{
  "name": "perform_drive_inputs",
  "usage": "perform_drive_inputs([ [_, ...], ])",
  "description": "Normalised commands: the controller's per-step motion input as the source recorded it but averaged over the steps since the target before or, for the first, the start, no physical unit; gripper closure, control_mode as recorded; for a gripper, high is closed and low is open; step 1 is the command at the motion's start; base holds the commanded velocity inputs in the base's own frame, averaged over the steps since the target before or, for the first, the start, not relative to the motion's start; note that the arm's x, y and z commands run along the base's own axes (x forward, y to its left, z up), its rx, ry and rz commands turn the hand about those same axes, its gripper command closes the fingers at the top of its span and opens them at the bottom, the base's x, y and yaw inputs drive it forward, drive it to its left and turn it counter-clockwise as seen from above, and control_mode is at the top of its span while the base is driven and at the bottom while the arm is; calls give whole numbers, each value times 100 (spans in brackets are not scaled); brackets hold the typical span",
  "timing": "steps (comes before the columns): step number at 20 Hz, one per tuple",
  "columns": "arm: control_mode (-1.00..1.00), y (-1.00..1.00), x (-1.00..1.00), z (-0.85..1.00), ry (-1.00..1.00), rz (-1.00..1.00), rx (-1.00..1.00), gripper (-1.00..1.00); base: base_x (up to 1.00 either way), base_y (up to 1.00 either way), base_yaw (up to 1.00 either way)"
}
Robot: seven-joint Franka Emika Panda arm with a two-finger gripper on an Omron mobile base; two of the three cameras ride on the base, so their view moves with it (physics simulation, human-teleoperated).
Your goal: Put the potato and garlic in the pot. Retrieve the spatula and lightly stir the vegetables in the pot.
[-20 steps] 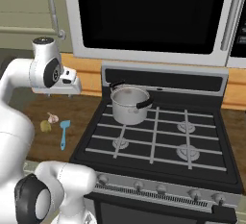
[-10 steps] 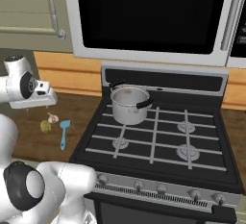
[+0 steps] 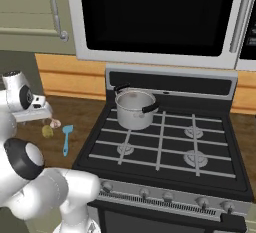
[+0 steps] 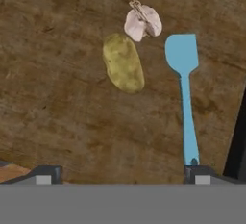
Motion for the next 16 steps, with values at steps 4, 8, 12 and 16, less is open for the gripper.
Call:
perform_drive_inputs([
  [4, -100, 16, 59, -47, 6, 0, -5, -100, 0, 0, 0],
  [8, -100, 3, 52, -51, 4, 0, -9, -100, 0, 0, 0],
  [12, -100, 8, 51, -48, 3, 0, -8, -100, 0, 0, 0],
  [16, -100, 19, 42, -48, 2, 0, -5, -100, 0, 0, 0],
])
